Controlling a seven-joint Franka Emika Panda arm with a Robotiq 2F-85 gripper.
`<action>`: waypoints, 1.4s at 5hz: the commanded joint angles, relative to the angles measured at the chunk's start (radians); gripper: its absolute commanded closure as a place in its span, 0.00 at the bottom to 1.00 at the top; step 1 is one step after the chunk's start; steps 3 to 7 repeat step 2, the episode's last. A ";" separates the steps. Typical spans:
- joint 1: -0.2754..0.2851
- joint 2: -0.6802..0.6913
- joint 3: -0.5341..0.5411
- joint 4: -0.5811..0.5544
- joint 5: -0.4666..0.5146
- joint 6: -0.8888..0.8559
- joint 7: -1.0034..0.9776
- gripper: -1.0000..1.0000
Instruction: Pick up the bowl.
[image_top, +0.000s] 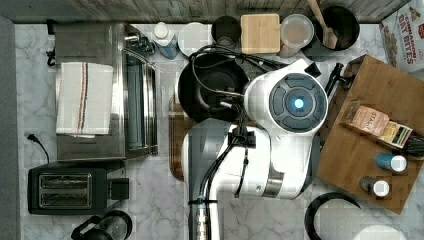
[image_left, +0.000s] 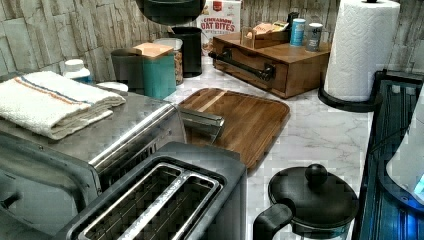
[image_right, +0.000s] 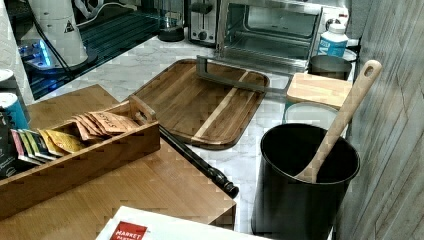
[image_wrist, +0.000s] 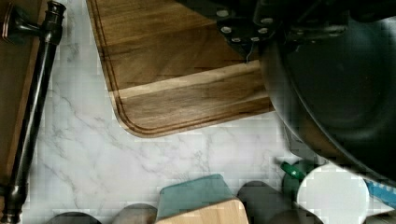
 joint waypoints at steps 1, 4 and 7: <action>0.006 -0.022 -0.009 0.070 0.005 0.011 -0.057 1.00; 0.004 -0.022 -0.007 0.070 0.005 0.011 -0.058 1.00; 0.004 -0.022 -0.007 0.070 0.005 0.011 -0.058 1.00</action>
